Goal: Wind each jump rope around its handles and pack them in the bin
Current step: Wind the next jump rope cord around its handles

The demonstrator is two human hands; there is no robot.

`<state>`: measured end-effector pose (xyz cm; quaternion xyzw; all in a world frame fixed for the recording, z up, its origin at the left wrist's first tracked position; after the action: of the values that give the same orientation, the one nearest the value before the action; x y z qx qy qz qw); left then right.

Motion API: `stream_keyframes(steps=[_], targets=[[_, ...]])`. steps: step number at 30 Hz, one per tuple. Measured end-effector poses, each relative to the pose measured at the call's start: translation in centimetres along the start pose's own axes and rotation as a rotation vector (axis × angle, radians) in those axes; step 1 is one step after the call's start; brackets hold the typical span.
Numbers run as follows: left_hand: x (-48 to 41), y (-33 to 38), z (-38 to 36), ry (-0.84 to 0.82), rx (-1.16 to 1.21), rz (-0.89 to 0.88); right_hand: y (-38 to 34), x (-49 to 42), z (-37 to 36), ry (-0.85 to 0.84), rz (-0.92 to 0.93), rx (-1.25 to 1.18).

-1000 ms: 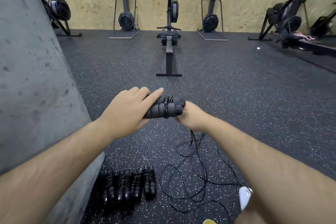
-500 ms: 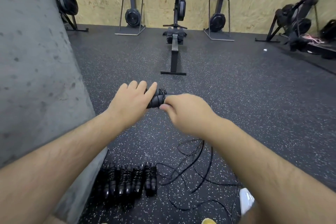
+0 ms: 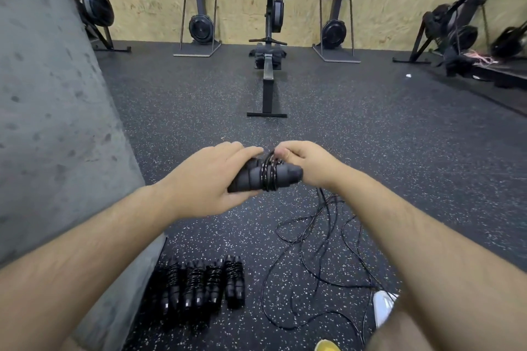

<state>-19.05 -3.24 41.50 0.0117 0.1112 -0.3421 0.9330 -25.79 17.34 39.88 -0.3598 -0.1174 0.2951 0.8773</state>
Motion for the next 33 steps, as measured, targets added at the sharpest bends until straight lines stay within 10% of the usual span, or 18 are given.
stream_keyframes(steps=[12, 20, 27, 33], targets=[[0.4, -1.3, -0.1, 0.101, -0.012, 0.100, -2.4, 0.0, -5.3, -0.172, -0.223, -0.254], [0.5, -4.0, -0.9, 0.059, -0.271, 0.114, -7.1, 2.3, -4.6, -0.269, -0.183, 0.209], [0.6, -3.8, -1.4, 0.022, -0.304, -0.048, -8.2, 2.6, -0.2, 0.086, 0.000, 0.707], [0.4, -0.5, -0.3, 0.025, -0.096, -0.134, -4.3, 0.5, 2.0, 0.114, 0.093, 0.323]])
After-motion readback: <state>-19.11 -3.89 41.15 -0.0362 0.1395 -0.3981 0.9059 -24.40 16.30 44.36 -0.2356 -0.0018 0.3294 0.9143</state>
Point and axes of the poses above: each hand's wrist, its own x-axis away from the middle knuckle, its own z-axis out of the back of the hand, y = z × x, the point moved 3 cm from there along -x, towards the middle knuckle, and after that the axes turned 11 degrees about -y, right-handed, at the moved point
